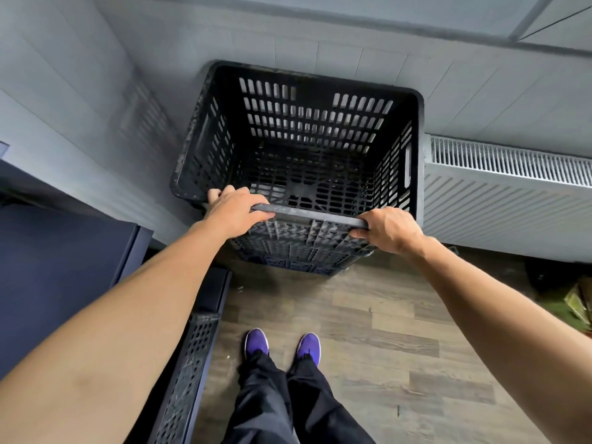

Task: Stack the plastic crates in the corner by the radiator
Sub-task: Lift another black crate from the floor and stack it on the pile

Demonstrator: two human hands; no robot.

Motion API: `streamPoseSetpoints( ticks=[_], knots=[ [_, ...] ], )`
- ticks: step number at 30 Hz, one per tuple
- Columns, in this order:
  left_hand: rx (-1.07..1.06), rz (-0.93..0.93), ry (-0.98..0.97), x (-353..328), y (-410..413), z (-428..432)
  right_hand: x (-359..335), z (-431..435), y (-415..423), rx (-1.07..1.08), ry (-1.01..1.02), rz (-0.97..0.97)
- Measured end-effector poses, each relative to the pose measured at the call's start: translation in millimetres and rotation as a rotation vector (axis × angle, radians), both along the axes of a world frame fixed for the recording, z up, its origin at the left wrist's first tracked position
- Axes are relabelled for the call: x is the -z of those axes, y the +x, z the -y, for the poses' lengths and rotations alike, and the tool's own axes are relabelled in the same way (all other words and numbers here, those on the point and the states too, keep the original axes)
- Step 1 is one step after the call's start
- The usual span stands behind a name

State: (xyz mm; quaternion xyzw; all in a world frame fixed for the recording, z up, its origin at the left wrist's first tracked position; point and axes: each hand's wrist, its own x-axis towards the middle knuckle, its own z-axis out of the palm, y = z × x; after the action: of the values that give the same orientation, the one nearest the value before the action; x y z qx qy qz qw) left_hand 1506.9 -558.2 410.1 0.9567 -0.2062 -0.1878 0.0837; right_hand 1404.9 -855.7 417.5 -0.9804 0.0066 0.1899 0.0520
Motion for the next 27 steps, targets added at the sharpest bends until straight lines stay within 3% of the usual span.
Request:
streamPoseSetpoints(
  ticks=[21,27],
  knots=[
    [0.015,0.100,-0.030,11,14,3,-8,0,12,-0.015,-0.046,0.033],
    [0.028,0.044,-0.035,7,15,0,-9,-5,8,0.021,-0.029,0.042]
  ],
)
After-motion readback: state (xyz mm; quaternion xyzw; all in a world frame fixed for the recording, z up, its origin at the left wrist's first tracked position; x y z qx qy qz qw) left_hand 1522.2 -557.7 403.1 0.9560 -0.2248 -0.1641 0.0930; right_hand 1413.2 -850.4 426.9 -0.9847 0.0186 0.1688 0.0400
